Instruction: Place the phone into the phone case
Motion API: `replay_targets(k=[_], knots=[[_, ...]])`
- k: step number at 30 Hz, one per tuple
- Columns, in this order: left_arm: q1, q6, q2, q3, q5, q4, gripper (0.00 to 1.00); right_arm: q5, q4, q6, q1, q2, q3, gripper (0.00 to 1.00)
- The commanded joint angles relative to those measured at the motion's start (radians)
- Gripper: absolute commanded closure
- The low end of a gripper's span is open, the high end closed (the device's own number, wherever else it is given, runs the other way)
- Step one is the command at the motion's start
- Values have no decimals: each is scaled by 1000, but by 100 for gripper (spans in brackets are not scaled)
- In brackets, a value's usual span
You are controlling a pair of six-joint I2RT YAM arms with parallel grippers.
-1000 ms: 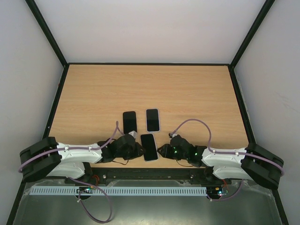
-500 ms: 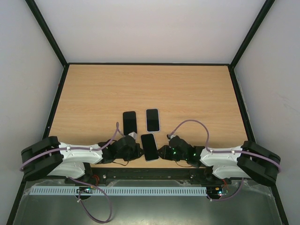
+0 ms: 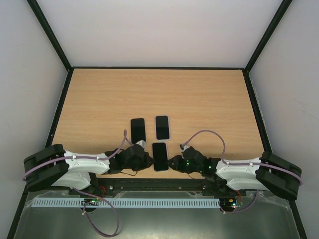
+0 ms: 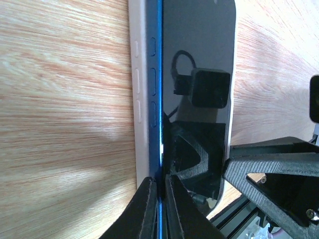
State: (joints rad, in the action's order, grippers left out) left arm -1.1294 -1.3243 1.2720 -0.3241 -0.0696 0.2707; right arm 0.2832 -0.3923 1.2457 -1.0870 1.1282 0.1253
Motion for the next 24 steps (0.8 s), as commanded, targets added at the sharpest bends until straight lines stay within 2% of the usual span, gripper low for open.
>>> replay_targets(k=[1, 6, 10, 17, 24], knots=[[-12, -23, -19, 13, 18, 77, 93, 50, -121, 55, -19, -39, -8, 81], [-8, 8, -18, -11, 14, 38, 89, 43, -92, 40, -19, -32, 6, 80], [1, 10, -35, -9, 15, 9, 86, -63, 34, -16, -19, -51, 29, 73], [71, 18, -173, 53, 36, -30, 74, -167, 123, -98, -4, -121, 69, 63], [181, 79, -215, 79, -38, 0, 69, -104, 1, -93, 40, 16, 60, 58]])
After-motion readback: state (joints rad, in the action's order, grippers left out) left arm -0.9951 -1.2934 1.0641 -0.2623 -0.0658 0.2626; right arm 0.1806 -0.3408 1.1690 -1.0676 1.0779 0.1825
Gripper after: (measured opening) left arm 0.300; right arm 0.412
